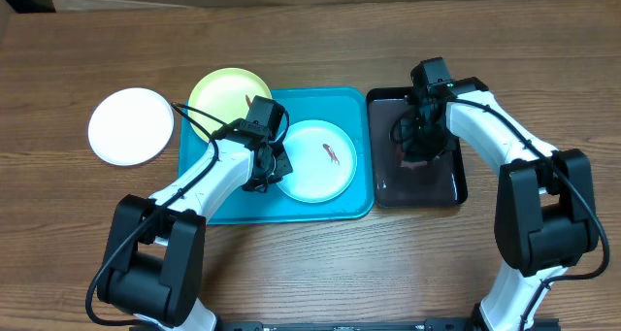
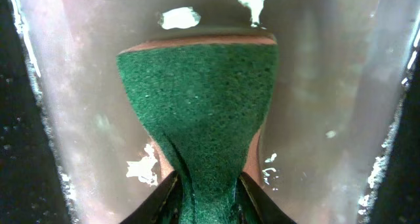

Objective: Clean dirty plates on tray and stack at the side
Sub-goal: 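Rub the sponge around the black tray water with the right gripper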

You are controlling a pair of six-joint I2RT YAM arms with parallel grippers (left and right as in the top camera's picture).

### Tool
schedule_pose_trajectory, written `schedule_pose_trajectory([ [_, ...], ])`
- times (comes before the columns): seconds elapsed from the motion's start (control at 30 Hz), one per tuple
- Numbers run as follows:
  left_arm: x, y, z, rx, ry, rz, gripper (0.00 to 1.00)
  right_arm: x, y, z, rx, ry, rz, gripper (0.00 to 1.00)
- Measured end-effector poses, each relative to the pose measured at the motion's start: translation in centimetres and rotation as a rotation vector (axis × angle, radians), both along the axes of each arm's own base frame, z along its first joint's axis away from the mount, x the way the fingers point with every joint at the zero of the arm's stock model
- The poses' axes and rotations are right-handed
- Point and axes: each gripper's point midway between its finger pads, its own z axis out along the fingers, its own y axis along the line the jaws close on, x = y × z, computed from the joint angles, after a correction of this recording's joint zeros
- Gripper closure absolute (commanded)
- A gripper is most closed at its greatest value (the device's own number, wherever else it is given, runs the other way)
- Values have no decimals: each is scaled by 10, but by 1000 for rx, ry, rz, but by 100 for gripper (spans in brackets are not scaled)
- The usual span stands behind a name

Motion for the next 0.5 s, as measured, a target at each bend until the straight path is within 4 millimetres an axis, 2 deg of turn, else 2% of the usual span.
schedule_pose_trajectory([
  [0.07,0,0,0,0,0,0,94,0,0,0,0,-1,4,40],
  [0.1,0,0,0,0,0,0,94,0,0,-1,0,0,0,45],
  [0.2,0,0,0,0,1,0,94,-3,0,-3,0,7,-5,87],
  [0.27,0,0,0,0,1,0,94,-3,-1,-3,-1,9,0,90],
  [0.33,0,0,0,0,1,0,94,-4,-1,-3,-2,12,-2,44],
  [0.37,0,0,0,0,1,0,94,-4,-1,-3,-2,11,-2,30],
  [0.43,0,0,0,0,1,0,94,-3,0,-3,-1,8,-2,19],
  [0.5,0,0,0,0,1,0,94,3,1,-3,4,-17,0,19],
])
